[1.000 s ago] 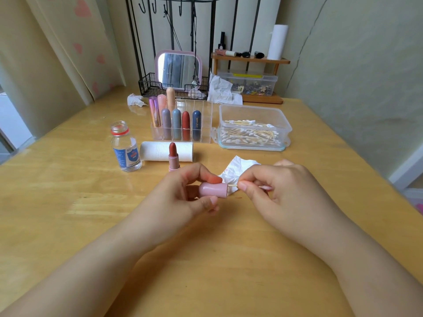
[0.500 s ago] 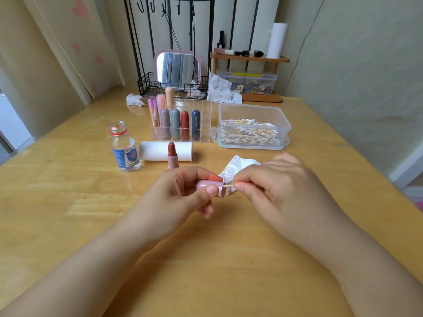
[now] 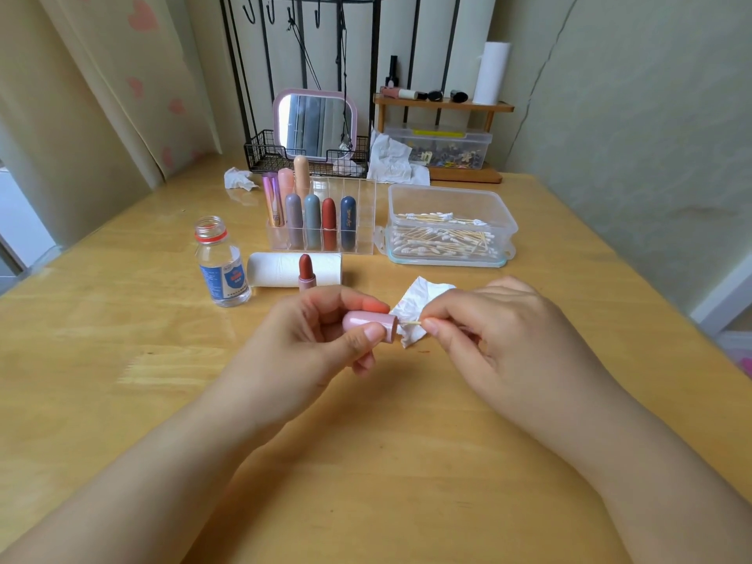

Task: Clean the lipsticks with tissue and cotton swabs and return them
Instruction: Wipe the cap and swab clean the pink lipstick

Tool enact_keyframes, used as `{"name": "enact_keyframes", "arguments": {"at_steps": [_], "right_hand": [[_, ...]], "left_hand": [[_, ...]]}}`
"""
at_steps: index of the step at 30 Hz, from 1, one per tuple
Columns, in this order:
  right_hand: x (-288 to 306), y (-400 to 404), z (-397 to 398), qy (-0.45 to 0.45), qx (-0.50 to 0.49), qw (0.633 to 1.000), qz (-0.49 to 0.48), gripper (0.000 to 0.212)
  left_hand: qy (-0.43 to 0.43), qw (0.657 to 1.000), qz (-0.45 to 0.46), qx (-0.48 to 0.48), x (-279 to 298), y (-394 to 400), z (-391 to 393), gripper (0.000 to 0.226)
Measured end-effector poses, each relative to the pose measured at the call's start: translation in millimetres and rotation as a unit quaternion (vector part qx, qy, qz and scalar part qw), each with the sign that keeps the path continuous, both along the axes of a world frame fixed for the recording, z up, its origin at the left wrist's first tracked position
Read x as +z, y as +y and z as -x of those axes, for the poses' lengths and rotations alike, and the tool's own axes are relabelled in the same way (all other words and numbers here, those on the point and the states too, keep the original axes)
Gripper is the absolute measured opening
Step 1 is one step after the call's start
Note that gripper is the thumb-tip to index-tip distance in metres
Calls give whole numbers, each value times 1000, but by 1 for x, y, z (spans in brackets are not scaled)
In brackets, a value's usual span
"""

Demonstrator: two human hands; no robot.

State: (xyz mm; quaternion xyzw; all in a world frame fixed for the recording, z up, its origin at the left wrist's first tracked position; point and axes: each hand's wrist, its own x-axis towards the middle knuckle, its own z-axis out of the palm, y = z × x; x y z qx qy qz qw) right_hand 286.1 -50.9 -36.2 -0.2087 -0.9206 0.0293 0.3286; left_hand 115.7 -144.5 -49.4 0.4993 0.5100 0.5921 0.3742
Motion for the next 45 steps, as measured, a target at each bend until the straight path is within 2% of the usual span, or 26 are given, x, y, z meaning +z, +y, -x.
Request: {"name": "enact_keyframes", "arguments": {"at_steps": [3,5,8,11,14,18,20,23,28,31,35,39,41,43,45], "right_hand": [[1,-3,-1,-24,19,1000,-2,25],[2,-5,-1,-18,41,998,32,25],[0,-5,0,1,9,998,68,24],[-1,-3,0,27,-4,987,160,16],[1,0,-2,35,-13,976,216,21],[-10,3,5,-53,-52,973,221,13],[-18,2,12,-52,-51,975,209,12],[-29,2,24,-52,-69,984,158,10],[-37,-2,40,-96,-71,987,106,12],[-33,-3,42,-144,-72,979,124,9],[-22,-6,52,-124,-73,981,129,28],[-13,-5,82,-103,-70,958,257,52],[-14,-3,97,-107,-70,946,299,57],[-15,-2,108,-93,-67,930,350,56],[-16,0,115,-80,-70,917,386,42]], "left_hand": [[-6,1000,7,30,0,1,1,25],[-1,999,15,31,-1,1,1,23],[23,999,23,14,-1,1,0,17],[27,999,14,42,0,0,-1,19],[26,994,-32,99,7,-3,2,13],[44,970,-120,204,19,-10,14,12],[22,952,-148,265,23,-11,23,13],[-25,934,-138,328,19,-7,33,18],[-52,935,-86,340,8,3,41,10],[-71,937,-60,338,3,8,48,26],[-107,937,-68,327,5,8,49,18],[-132,935,-86,317,7,6,46,1],[-130,936,-80,318,5,7,46,4],[-127,938,-68,314,3,9,48,13],[-118,941,-55,311,2,10,50,20]]}}
